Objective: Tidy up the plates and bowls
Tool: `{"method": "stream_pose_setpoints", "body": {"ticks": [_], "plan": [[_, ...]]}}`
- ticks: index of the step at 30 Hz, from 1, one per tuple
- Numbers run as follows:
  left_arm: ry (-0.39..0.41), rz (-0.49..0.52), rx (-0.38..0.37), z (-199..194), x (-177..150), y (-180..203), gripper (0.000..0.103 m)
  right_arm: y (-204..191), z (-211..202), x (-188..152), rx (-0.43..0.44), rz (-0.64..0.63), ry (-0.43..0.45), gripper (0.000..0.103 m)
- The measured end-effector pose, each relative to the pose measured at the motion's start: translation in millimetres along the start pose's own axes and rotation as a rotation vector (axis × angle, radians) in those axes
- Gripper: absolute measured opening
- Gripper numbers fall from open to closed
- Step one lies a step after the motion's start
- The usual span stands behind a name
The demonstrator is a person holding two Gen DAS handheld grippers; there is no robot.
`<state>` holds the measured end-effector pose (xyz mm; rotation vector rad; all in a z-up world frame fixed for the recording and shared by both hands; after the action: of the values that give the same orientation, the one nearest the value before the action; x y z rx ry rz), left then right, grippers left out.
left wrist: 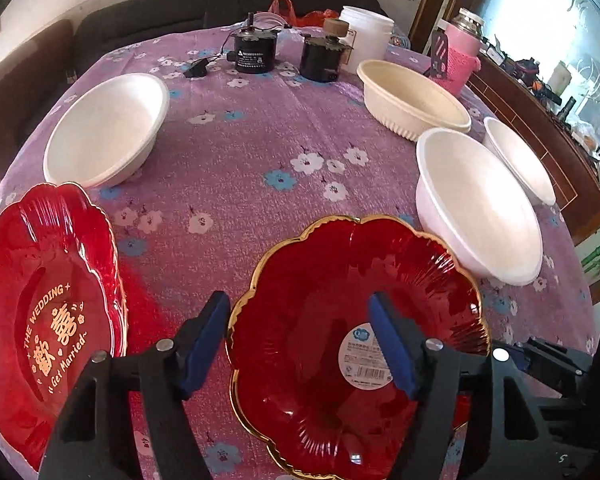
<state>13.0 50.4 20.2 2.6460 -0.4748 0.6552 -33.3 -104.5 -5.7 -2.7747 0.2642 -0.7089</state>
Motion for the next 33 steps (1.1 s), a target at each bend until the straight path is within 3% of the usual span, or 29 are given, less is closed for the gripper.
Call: {"method": "stream_pose_setpoints", "body": {"ticks": [2, 5, 6, 10, 14, 18, 21, 22, 27, 29, 33], "plan": [[-0.001, 0.012, -0.004, 1, -4, 3, 0.071, 1, -1, -2, 0.001, -0.003, 0.007, 0.044], [-0.012, 0.006, -0.041, 1, -11, 6, 0.071, 0, -4, -6, -0.080, -0.038, 0.023, 0.019], [-0.014, 0.009, -0.050, 0, -12, 8, 0.071, 2, -6, -7, -0.085, -0.034, 0.026, 0.017], [-0.022, -0.009, -0.118, -3, -20, 10, 0.070, 18, -10, -8, -0.084, 0.017, 0.027, 0.015], [-0.002, -0.034, -0.064, 8, -26, 7, 0.071, 27, -11, -10, -0.043, 0.054, 0.021, 0.015], [0.011, 0.010, -0.025, 11, -34, 27, 0.076, 23, -12, -14, -0.054, 0.042, 0.035, 0.016], [0.038, -0.008, 0.005, 9, -39, 31, 0.074, 19, -12, -15, -0.059, 0.049, 0.048, 0.022], [0.046, -0.026, 0.005, 7, -39, 29, 0.071, 19, -13, -16, -0.060, 0.049, 0.052, 0.022], [0.066, -0.125, 0.004, -5, -40, 6, 0.026, 19, -15, -19, -0.084, 0.048, 0.072, 0.019], [0.079, -0.149, -0.013, -11, -44, 1, 0.022, 20, -18, -23, -0.086, 0.054, 0.078, 0.013], [0.122, -0.163, -0.025, -26, -52, 1, 0.022, 16, -24, -30, -0.068, 0.050, 0.092, 0.013]]}}
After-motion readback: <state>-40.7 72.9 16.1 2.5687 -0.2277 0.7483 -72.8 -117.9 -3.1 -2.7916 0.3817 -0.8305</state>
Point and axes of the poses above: each gripper's, at about its wrist camera, not at the fingertips, and z roughly the way its jaws point, y to its right, x to its top, the point moved 1 cm from there along z, roughly the way its jaws point, and after that the axes turned 10 degrees about -x, right-handed, at the moved point
